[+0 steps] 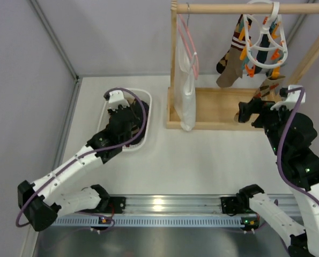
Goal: Remove the socks clipped to the hanger
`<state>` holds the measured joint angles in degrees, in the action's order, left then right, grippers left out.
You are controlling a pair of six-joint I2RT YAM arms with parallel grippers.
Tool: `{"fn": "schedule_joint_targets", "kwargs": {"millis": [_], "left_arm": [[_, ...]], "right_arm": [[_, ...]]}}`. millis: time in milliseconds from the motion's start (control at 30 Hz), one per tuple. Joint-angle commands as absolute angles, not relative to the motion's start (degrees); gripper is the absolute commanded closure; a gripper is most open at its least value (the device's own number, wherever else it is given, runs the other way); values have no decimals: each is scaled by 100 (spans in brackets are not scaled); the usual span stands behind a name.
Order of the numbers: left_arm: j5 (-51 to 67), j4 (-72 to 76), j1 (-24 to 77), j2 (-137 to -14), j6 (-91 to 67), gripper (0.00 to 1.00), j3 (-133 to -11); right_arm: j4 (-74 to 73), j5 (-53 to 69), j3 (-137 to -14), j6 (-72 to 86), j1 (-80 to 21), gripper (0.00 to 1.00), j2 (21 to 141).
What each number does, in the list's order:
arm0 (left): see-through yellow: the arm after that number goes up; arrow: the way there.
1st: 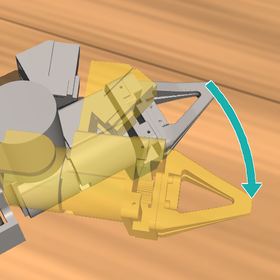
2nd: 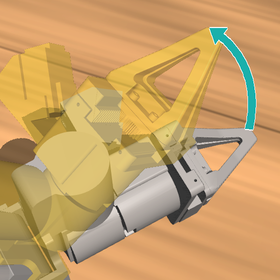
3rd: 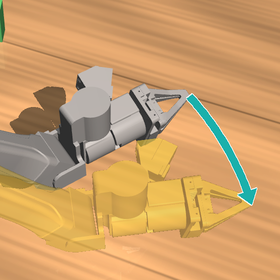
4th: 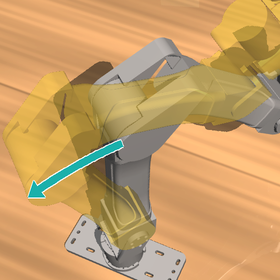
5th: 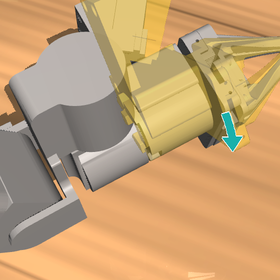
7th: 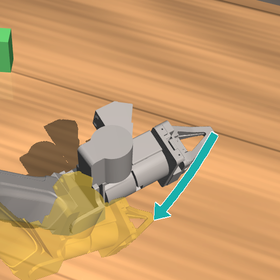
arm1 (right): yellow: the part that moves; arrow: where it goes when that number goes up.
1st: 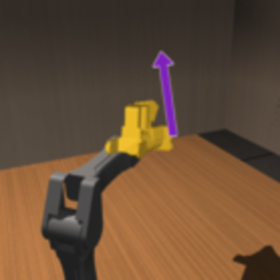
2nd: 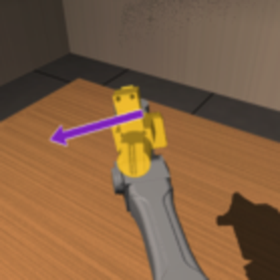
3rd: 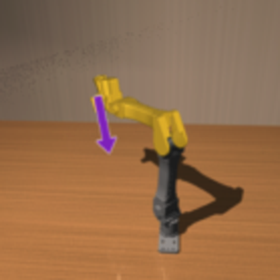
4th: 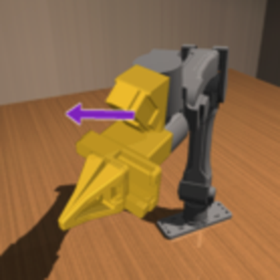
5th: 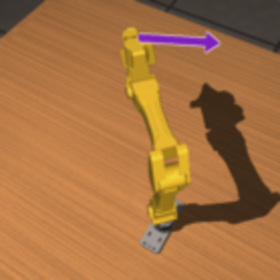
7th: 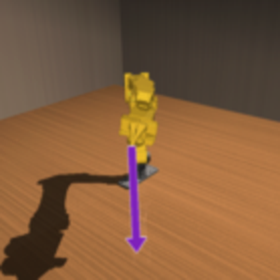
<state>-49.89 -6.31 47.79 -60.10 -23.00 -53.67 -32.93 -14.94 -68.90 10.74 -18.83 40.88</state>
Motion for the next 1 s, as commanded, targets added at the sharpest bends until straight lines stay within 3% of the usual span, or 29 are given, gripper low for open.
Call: {"fn": "schedule_joint_targets", "kwargs": {"millis": [0,267,300,400,533,567,800,967], "left_arm": [[-4054,-1204,3834,-6178,-2689,100,-5748],[-2840,-1345,2295,-7057,-2839,98,-6003],[-2769,-1440,2224,-7206,-2874,81,-6046],[-2568,-1477,2101,-7330,-2944,70,-6030],[-2408,-1503,2092,-7234,-2971,27,-5986],[-2400,-1555,2092,-7094,-2997,2,-5985],[-828,-1416,2223,-6364,-3085,2,-6020],[-229,-924,3294,-6275,-2804,2,-5959]], "right_arm": [[-3656,-1617,-6707,1116,-1802,1,3798],[-4139,-1819,-6486,1020,-1802,1,3244],[-4166,-1819,-6469,1002,-1802,1,3217],[-4210,-1732,-6399,1011,-1793,1,3164],[-4227,-1749,-6337,1019,-1793,0,3138],[-4228,-1749,-6337,1028,-1802,0,3138],[-4245,-2258,-6311,1265,-1793,1,3041],[-4385,-2610,-6328,1397,-1802,0,3076]]}}
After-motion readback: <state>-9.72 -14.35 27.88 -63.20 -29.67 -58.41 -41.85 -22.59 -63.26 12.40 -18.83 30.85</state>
